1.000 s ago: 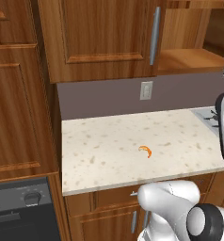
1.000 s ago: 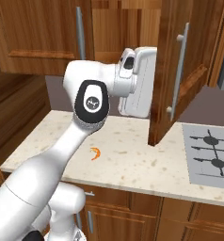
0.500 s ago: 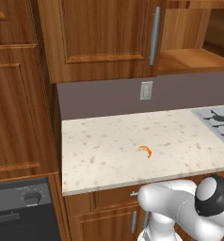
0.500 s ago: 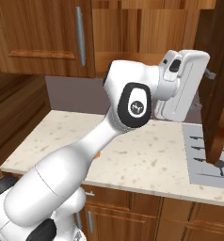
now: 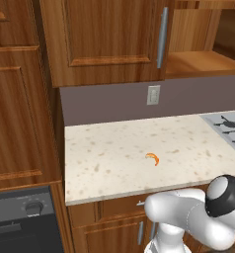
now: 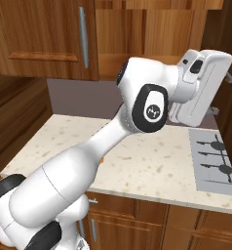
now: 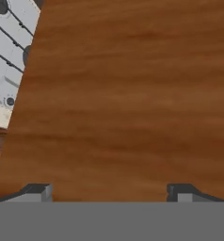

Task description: Retrieve the tupperware from the cabinet, then place the raw meat into the tupperware to avoid contamination.

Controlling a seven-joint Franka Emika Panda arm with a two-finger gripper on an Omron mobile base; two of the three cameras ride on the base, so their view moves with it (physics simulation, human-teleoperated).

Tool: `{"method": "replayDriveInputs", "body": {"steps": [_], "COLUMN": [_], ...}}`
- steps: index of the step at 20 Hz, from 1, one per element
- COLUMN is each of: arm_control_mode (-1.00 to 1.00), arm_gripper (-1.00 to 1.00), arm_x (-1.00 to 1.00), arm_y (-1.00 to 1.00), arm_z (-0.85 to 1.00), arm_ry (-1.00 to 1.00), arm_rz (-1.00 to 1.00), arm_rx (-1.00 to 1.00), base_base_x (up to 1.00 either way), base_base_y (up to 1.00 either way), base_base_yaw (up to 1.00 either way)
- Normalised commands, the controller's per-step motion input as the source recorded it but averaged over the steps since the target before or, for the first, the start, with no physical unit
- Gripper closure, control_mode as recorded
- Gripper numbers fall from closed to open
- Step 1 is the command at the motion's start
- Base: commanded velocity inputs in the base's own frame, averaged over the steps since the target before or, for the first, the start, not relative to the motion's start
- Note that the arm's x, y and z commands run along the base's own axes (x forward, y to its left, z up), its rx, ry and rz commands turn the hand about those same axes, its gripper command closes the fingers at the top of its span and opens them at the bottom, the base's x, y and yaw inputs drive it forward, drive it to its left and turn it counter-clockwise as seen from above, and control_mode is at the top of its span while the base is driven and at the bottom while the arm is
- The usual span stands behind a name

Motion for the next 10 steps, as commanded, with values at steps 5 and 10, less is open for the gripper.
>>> {"method": "replayDriveInputs", "body": {"steps": [5,10], "arm_control_mode": [-1.0,-1.0], "arm_gripper": [-1.0,-1.0], "arm_x": [-0.25,-0.2], "arm_y": [0.26,0.49], "arm_z": [-0.06,-0.17], "arm_ry": [-0.05,-0.07], "arm_rz": [0.0,0.0], "arm_rx": [0.0,0.0], "base_base_x": [0.0,0.0], "base_base_y": [0.0,0.0], "base_base_yaw": [0.0,0.0]}}
